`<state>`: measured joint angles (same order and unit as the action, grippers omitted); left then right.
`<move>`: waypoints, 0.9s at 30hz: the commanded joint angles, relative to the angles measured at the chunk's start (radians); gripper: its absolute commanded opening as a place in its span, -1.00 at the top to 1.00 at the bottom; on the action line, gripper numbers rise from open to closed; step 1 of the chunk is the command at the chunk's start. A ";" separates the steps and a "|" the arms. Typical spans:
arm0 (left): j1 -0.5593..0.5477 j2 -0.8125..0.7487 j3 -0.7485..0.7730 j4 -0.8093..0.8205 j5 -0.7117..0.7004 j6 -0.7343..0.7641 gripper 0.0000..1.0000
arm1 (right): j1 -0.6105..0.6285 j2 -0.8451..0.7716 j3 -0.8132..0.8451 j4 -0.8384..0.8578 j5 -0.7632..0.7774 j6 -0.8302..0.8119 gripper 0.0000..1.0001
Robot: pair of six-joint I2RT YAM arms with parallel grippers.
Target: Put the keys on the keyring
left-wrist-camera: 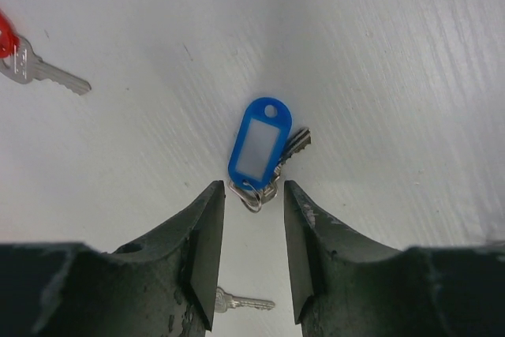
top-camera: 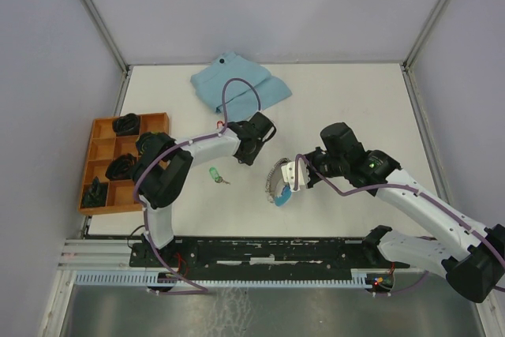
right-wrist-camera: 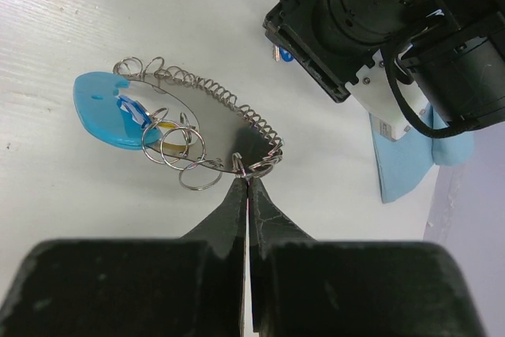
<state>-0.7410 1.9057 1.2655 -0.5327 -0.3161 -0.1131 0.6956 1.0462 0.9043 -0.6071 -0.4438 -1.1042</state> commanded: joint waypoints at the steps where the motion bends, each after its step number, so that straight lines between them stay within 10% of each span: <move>1: 0.000 -0.050 0.005 -0.047 0.024 -0.066 0.16 | -0.002 -0.019 0.003 0.043 -0.013 0.009 0.99; 27: 0.001 0.021 0.035 -0.049 0.004 -0.053 0.47 | -0.002 -0.021 0.001 0.046 -0.019 0.012 0.99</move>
<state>-0.7410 1.9121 1.2652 -0.5961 -0.3115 -0.1345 0.6956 1.0462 0.9024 -0.6014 -0.4446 -1.1030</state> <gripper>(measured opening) 0.262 0.015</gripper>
